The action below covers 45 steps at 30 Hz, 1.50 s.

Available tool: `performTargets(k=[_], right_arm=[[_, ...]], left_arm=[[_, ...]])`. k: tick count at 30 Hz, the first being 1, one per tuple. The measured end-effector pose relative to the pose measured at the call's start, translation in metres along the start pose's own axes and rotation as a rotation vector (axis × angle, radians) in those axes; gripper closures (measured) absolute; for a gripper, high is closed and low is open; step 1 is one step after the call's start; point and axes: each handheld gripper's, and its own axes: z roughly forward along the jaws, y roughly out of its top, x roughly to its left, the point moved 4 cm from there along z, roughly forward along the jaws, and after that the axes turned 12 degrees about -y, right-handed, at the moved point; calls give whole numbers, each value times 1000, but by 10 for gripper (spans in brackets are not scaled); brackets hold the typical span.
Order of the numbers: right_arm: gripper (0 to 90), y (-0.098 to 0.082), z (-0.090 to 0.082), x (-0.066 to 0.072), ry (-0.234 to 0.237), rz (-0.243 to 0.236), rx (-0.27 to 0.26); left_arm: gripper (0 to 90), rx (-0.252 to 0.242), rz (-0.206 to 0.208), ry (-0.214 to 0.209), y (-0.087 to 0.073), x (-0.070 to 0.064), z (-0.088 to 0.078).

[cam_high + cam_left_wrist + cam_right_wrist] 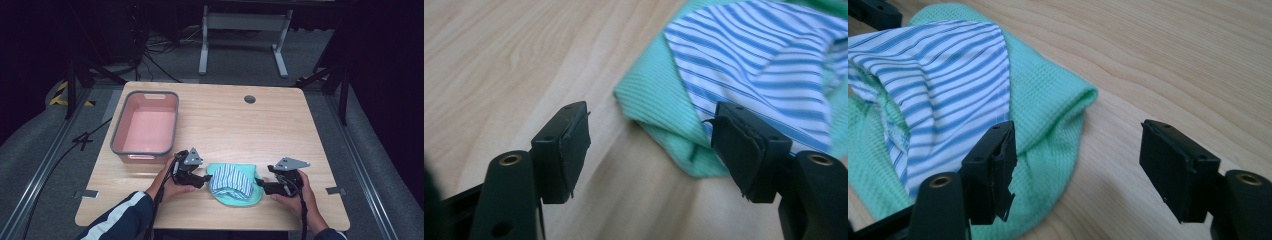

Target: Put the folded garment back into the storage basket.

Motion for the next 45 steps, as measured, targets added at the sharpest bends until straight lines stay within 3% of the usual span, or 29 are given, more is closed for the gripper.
performTargets(k=[4,10,16,20,25,29,32,41,45], right_arm=[[353,6,12,7,-5,-13,28],[365,5,28,16,-21,-46,81],[392,2,28,17,-9,-11,68],[432,3,27,18,-4,-14,72],[647,4,24,26,33,-30,76],[752,4,23,28,60,-43,69],[797,3,23,30,69,-54,46],[818,2,22,30,71,-47,47],[822,4,19,30,75,-45,40]], left_arm=[[313,-14,-25,-7,6,4,6],[268,26,-39,-21,4,4,18],[250,34,-33,-14,3,3,20],[318,52,-25,-27,4,0,19],[513,53,-20,-66,5,-3,17],[727,48,-20,-112,6,-6,18],[762,64,0,-113,6,-7,18],[818,67,0,-106,8,-11,18],[821,71,20,-98,11,-11,13]])
